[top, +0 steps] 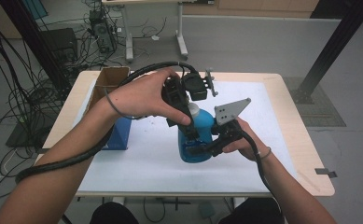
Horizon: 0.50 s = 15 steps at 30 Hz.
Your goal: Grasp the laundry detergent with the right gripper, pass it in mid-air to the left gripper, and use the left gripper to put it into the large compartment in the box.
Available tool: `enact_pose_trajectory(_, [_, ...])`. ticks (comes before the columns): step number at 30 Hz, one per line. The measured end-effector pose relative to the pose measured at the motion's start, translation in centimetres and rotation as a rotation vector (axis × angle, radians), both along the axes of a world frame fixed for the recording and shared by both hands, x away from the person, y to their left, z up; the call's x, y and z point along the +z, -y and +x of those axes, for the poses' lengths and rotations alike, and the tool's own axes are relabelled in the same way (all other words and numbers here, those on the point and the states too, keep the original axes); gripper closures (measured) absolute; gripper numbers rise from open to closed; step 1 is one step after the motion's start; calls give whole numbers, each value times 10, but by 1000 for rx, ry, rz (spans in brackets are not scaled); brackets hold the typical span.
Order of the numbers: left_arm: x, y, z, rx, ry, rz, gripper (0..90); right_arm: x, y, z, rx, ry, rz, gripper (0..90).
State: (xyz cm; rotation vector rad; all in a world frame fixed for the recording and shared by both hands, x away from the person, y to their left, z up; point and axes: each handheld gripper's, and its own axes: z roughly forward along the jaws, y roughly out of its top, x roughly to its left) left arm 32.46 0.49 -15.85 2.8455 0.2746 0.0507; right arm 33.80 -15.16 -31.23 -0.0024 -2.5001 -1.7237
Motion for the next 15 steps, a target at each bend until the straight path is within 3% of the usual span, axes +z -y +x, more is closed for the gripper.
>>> enact_pose_trajectory(15, [2, 0, -2, 2, 10, -4, 70, 1, 0, -1, 1, 4, 0, 432])
